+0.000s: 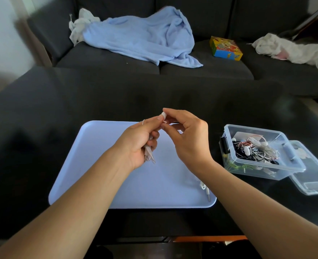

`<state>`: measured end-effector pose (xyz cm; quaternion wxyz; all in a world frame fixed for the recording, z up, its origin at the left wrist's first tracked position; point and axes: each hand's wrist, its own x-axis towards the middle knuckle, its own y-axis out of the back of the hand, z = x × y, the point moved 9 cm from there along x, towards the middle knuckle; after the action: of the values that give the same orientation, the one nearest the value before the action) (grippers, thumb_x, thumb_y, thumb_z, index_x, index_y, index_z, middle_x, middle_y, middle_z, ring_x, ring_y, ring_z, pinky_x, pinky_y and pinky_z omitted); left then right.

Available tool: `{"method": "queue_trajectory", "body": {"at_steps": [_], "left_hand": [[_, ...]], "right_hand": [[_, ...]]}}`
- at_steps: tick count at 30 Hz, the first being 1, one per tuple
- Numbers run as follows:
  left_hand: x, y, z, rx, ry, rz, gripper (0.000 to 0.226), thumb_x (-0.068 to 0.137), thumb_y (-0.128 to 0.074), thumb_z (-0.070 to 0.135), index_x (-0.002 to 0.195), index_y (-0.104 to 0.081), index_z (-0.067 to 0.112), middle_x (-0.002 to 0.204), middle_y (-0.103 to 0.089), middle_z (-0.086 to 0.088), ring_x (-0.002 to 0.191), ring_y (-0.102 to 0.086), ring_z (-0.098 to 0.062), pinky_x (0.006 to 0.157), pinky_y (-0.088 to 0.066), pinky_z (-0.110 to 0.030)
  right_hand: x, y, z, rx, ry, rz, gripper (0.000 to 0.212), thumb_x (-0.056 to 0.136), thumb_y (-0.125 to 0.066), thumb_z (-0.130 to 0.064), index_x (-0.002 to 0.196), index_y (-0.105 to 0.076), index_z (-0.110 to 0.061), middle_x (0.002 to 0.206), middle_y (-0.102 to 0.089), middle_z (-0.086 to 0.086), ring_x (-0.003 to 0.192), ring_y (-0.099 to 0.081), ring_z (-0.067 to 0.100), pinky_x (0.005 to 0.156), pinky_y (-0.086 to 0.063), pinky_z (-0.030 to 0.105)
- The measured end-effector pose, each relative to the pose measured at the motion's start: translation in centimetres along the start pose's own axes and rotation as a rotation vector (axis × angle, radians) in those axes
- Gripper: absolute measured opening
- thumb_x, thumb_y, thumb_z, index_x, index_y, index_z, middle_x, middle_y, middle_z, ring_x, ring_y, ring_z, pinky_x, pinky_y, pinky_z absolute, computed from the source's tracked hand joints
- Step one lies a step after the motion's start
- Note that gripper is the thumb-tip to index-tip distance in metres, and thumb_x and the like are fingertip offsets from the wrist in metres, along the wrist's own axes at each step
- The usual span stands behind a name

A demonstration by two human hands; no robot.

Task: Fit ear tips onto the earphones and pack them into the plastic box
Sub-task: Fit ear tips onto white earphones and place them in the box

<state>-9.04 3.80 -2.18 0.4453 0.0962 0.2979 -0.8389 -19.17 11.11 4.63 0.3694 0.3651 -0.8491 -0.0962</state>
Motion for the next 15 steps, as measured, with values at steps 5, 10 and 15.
{"method": "queue_trajectory", "body": {"at_steps": [5, 10, 15], "left_hand": [[0.0, 1.1, 1.5, 0.241, -0.129, 0.086, 0.017, 0.090, -0.072, 0.031, 0.101, -0.076, 0.018, 0.085, -0.070, 0.002, 0.060, -0.048, -0.007, 0.043, -0.036, -0.016], [-0.3, 1.4, 3.0, 0.661, -0.299, 0.157, 0.015, 0.099, -0.059, 0.033, 0.104, -0.061, 0.020, 0.085, -0.077, 0.007, 0.060, -0.049, -0.009, 0.051, -0.042, -0.020], [-0.1, 1.3, 1.9, 0.707, -0.213, 0.087, 0.015, 0.102, -0.052, 0.017, 0.114, -0.059, 0.024, 0.097, -0.075, 0.004, 0.069, -0.061, -0.008, 0.054, -0.045, -0.019]], "right_hand": [[0.6, -0.3, 1.0, 0.122, -0.108, -0.126, 0.040, 0.086, -0.078, -0.017, 0.125, -0.069, -0.020, 0.104, -0.071, -0.011, 0.092, -0.070, 0.004, 0.079, -0.058, 0.018], [3.0, 2.8, 6.1, -0.025, -0.289, -0.057, 0.027, 0.097, -0.064, -0.013, 0.123, -0.070, -0.015, 0.102, -0.072, -0.006, 0.087, -0.071, 0.010, 0.072, -0.058, 0.020], [2.2, 1.9, 11.9, -0.544, -0.347, -0.270, 0.025, 0.089, -0.073, -0.012, 0.114, -0.072, -0.012, 0.105, -0.070, 0.006, 0.081, -0.059, 0.014, 0.068, -0.043, 0.021]]}}
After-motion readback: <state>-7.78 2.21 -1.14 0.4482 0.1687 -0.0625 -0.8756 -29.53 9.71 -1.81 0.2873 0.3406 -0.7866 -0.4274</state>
